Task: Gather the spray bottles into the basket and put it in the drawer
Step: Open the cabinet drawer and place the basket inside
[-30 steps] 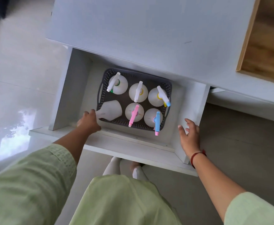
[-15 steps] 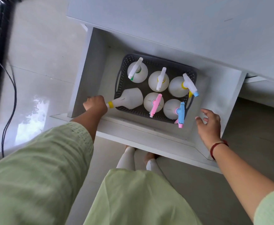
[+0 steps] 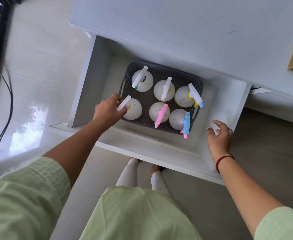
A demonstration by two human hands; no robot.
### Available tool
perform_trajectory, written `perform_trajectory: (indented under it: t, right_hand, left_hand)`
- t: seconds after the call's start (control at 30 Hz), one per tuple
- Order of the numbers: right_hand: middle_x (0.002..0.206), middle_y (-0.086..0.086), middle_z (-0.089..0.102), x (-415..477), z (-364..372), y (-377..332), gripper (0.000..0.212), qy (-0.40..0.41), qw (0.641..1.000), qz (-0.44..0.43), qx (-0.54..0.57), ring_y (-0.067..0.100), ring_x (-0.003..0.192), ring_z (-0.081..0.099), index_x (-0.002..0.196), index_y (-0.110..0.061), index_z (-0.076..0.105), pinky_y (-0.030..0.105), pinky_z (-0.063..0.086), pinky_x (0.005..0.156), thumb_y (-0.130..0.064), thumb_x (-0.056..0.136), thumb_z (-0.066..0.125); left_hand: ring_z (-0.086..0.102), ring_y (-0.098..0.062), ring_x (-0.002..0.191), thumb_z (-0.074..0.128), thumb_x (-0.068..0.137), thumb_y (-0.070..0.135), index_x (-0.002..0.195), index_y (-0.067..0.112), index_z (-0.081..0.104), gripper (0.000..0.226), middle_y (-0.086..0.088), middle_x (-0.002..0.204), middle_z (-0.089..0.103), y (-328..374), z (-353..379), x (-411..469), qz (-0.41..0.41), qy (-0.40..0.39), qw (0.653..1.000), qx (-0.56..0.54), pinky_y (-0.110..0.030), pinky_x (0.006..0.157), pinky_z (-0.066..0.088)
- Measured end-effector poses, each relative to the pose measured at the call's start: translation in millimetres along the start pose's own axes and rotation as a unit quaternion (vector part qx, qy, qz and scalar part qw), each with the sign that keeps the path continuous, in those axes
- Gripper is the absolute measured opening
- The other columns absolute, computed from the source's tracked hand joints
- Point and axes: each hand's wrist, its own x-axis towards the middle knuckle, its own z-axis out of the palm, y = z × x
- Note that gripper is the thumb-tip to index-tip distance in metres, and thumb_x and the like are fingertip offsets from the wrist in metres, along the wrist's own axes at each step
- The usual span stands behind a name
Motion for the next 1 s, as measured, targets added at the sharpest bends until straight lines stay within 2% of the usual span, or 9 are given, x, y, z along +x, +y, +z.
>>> perform_trajectory:
  t: [0.1,0.23,0.47,0.6,0.67,0.77,0.9,0.93,1.0]
  right_hand:
    - [0.136,0.013,0.039,2.6,-1.4,7.6,0.031,0.004,1.0,0.002,0.009,0.024,0.122,0.051,0.121,-0.015,0.058,0.026,0.042,0.096,-0.01,0.091,0.055]
    - [0.134,0.013,0.041,2.3,-0.8,15.0,0.031,0.001,1.0,-0.014,0.0,0.024,0.118,0.053,0.121,-0.015,0.058,0.021,0.04,0.09,-0.009,0.09,0.055]
    - [0.136,0.015,0.042,-9.6,-18.3,6.0,0.033,0.041,0.997,0.02,0.054,0.026,0.114,0.055,0.122,-0.011,0.056,0.02,0.041,0.09,-0.008,0.09,0.055]
    - [0.134,0.01,0.042,-32.8,-37.7,9.6,0.034,0.037,0.996,0.023,0.075,0.023,0.116,0.054,0.123,-0.014,0.055,0.023,0.04,0.093,-0.015,0.089,0.059]
    - [0.126,0.003,0.042,-52.9,-43.9,16.3,0.038,0.004,0.999,-0.031,0.033,0.022,0.115,0.051,0.122,-0.016,0.055,0.028,0.041,0.096,-0.023,0.086,0.065]
    - [0.123,0.007,0.049,-80.2,-42.5,24.8,0.053,-0.084,0.977,-0.179,-0.083,0.025,0.117,0.049,0.122,-0.013,0.056,0.033,0.038,0.101,-0.033,0.077,0.074]
    - [0.137,0.009,0.046,-95.7,-25.1,34.0,0.085,-0.247,0.891,-0.265,-0.274,0.028,0.128,0.042,0.136,-0.018,0.046,0.045,0.038,0.105,-0.056,0.065,0.075]
    - [0.142,0.007,0.041,-96.1,-20.8,36.7,0.089,-0.273,0.867,-0.27,-0.317,0.027,0.133,0.038,0.14,-0.022,0.039,0.044,0.035,0.109,-0.056,0.066,0.074]
    - [0.147,0.004,0.034,-93.8,-14.2,42.7,0.09,-0.279,0.846,-0.268,-0.368,0.025,0.137,0.032,0.145,-0.026,0.028,0.041,0.031,0.111,-0.041,0.07,0.075]
  left_hand:
    - [0.063,-0.033,0.085,0.061,0.086,0.036,0.109,0.016,0.054,0.032,-0.011,0.102,0.071,16.2,12.6,1.0,0.009,-0.019,1.0,0.016,-0.039,0.079,0.051]
    - [0.059,-0.028,0.078,0.061,0.086,0.041,0.111,0.017,0.051,0.036,-0.01,0.101,0.071,28.4,29.5,-4.6,-0.003,-0.024,1.0,0.01,-0.033,0.069,0.047]
    - [0.064,-0.038,0.101,0.062,0.086,0.051,0.127,0.013,0.042,0.059,-0.017,0.117,0.065,26.5,30.7,-21.7,-0.067,-0.09,0.993,0.04,-0.039,0.076,0.05]
    - [0.053,-0.037,0.121,0.05,0.087,0.064,0.131,0.014,0.042,0.068,-0.016,0.131,0.055,15.4,20.3,-27.8,-0.103,-0.047,0.993,0.038,-0.05,0.097,0.046]
    - [0.044,-0.037,0.13,0.045,0.087,0.066,0.134,0.016,0.041,0.069,-0.015,0.139,0.047,11.5,16.4,-35.7,-0.07,0.001,0.997,0.04,-0.054,0.104,0.037]
    - [0.033,-0.035,0.139,0.038,0.081,0.074,0.139,0.016,0.039,0.082,-0.014,0.144,0.04,6.3,12.8,-55.0,0.032,0.052,0.997,0.05,-0.054,0.112,0.027]
    - [0.016,-0.035,0.149,0.023,0.064,0.094,0.149,0.016,0.029,0.115,-0.013,0.158,0.026,-6.2,16.3,-82.3,0.178,-0.035,0.972,0.151,-0.059,0.119,0.01]
    - [0.016,-0.037,0.149,0.026,0.06,0.097,0.15,0.017,0.027,0.12,-0.016,0.159,0.024,-9.5,17.8,-85.8,0.214,-0.066,0.955,0.193,-0.062,0.118,0.01]
    - [0.021,-0.041,0.147,0.05,0.056,0.09,0.151,0.017,0.025,0.122,-0.022,0.158,0.025,-14.6,21.0,-88.3,0.271,-0.095,0.918,0.273,-0.066,0.114,0.015]
